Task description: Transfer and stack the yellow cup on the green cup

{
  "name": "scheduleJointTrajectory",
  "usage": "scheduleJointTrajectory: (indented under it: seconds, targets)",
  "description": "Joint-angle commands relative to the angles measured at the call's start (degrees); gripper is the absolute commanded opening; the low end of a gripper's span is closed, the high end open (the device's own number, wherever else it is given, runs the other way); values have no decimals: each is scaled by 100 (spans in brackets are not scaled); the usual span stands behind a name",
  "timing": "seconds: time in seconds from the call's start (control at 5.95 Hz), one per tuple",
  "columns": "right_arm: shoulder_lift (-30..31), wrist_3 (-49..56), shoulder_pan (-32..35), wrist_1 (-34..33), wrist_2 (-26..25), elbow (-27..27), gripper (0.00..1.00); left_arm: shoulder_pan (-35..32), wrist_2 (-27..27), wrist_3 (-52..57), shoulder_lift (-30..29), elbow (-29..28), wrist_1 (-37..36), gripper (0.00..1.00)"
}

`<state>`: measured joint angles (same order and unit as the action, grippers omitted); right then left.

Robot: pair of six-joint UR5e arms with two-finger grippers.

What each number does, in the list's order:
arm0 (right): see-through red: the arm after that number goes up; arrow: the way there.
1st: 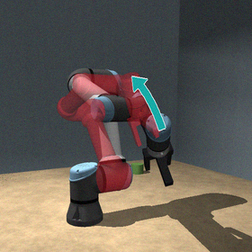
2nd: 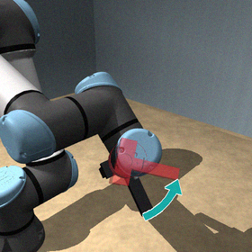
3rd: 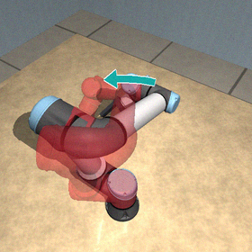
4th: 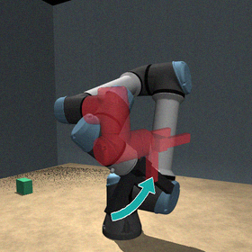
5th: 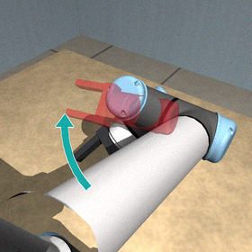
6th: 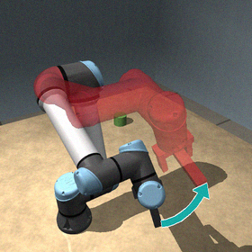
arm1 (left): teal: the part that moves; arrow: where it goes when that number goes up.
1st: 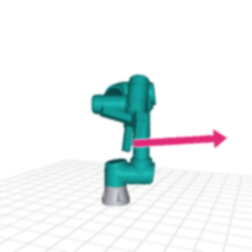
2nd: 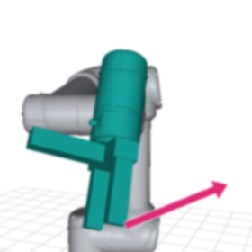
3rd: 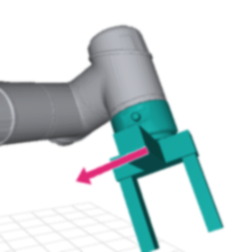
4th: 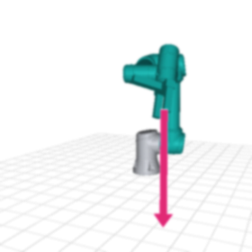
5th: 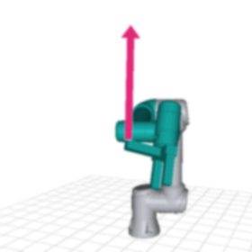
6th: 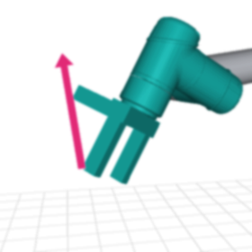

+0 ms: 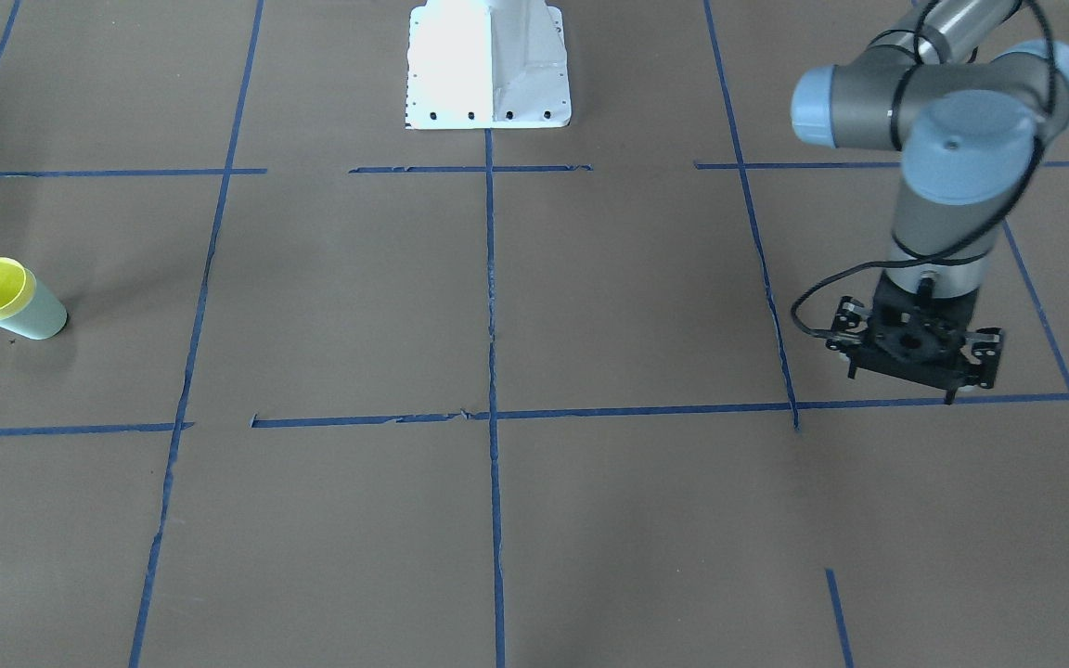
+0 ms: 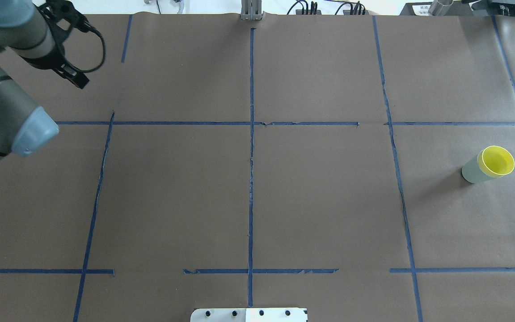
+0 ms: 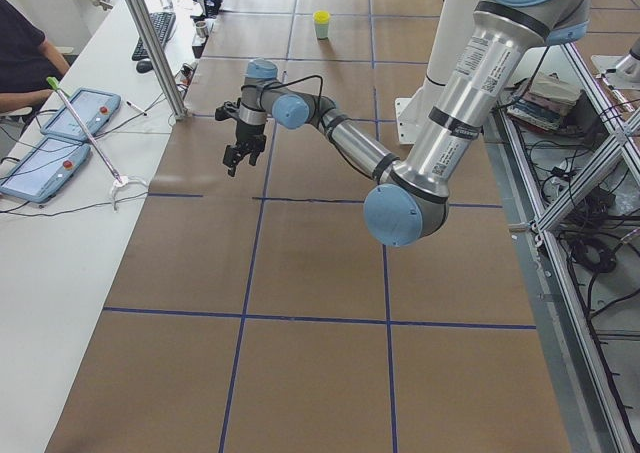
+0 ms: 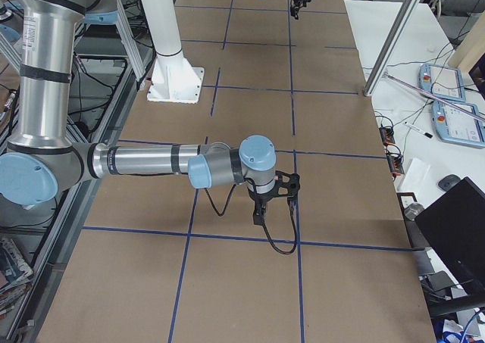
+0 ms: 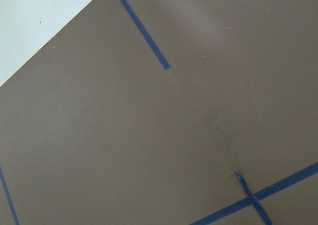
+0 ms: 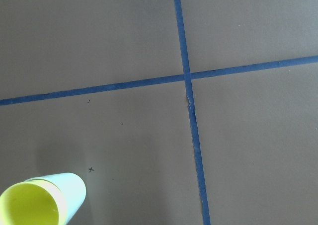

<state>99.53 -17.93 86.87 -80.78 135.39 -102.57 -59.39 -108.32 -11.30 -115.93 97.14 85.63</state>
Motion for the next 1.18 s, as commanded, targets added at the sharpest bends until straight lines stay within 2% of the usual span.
scheduleJointTrajectory:
  seconds: [0.0, 0.17, 0.34, 0.5, 0.67, 1.01]
  targets:
    - [31, 439, 5, -8, 5, 44, 100, -1000, -1605, 460, 542, 6, -424, 98]
    - [31, 440, 5, -8, 5, 44, 100, -1543, -2005, 1002, 876, -2, -581, 99]
    - [109, 440, 5, -8, 5, 44, 100, -2167, -2496, 1094, 1262, 24, -1053, 100]
    - [162, 440, 14, -8, 22, 27, 100, -2364, -2483, 1304, 1962, 50, -892, 100]
    - [172, 440, 5, -8, 75, 62, 100, -2366, -2031, 2046, 2265, 33, -673, 100]
    - [110, 431, 5, -8, 101, 132, 100, -2393, -2079, 2106, 2687, 190, -680, 100]
